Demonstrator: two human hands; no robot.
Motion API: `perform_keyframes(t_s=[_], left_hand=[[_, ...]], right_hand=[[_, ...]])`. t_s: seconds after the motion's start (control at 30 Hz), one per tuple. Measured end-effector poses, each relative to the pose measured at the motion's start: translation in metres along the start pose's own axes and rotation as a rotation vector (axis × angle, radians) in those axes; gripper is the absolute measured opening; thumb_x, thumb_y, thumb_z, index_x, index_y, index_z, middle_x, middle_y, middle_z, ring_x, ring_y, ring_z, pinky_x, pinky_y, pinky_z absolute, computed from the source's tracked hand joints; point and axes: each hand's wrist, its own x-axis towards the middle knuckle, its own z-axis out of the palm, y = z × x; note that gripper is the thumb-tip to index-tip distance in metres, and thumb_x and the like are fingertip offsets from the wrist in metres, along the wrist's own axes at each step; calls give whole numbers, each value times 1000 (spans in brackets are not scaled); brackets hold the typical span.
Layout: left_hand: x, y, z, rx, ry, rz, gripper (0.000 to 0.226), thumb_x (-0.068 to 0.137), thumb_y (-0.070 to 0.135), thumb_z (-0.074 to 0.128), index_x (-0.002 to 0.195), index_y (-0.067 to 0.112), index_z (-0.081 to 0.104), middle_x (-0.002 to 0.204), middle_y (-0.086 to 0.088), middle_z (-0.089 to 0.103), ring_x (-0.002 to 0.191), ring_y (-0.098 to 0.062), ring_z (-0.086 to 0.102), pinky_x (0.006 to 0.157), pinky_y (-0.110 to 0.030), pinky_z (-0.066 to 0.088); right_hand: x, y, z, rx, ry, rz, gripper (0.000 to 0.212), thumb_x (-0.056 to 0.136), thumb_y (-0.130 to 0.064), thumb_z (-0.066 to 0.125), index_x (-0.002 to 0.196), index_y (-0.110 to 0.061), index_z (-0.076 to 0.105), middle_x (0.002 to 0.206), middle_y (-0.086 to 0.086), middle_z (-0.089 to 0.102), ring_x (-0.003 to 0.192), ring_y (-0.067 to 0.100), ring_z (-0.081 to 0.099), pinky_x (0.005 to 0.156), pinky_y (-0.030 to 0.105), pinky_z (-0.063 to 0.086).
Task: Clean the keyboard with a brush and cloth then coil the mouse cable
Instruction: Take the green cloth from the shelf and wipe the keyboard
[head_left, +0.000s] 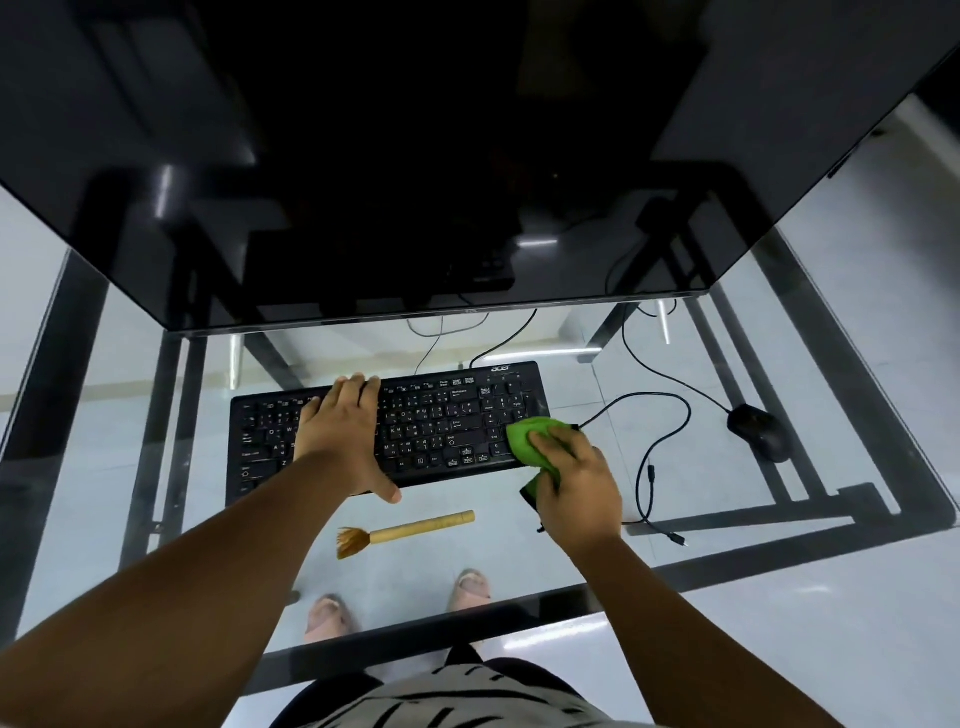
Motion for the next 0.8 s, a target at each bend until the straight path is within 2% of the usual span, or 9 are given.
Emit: perform_keyframes(t_s=[0.07, 0.3, 0.57, 0.67, 0.8], left_hand=[[0, 0, -1, 9, 0, 0, 150, 42, 68, 83, 154, 17, -2, 161, -3, 6, 150, -24, 7, 119, -44, 16], [-2, 0, -4, 36, 5, 18, 149, 40, 67, 85, 153, 16, 2, 160, -2, 12, 149, -24, 10, 119, -43, 18], [-4, -1, -5, 18, -9, 17, 149, 42, 65, 85, 153, 16, -1, 161, -2, 8, 149, -23, 8, 119, -43, 17], [-4, -1, -6, 23, -9, 20, 149, 42, 66, 85, 153, 17, -1, 161, -1, 8, 149, -23, 8, 119, -43, 17], [-4, 0, -6, 20, -11, 12, 149, 42, 66, 84, 153, 17, -2, 161, -1, 7, 149, -22, 7, 119, -42, 17]], right_hand=[[11, -3, 3, -85, -50, 25, 48, 84, -10, 56, 128, -27, 62, 139, -7, 52, 106, 24, 53, 64, 35, 55], [67, -22, 1, -159, -200, 136, 53, 95, -18, 45, 146, -31, 39, 150, -14, 31, 120, 22, 41, 76, 35, 53], [11, -16, -4, -200, -198, 179, 50, 93, -18, 47, 142, -27, 42, 144, -8, 35, 110, 23, 47, 69, 35, 52], [37, -23, -6, -190, -214, 198, 50, 94, -20, 46, 142, -27, 40, 143, -8, 34, 110, 24, 46, 70, 35, 49], [94, -37, -5, -209, -316, 201, 55, 95, -19, 44, 148, -28, 33, 143, -7, 31, 114, 25, 46, 82, 38, 51]])
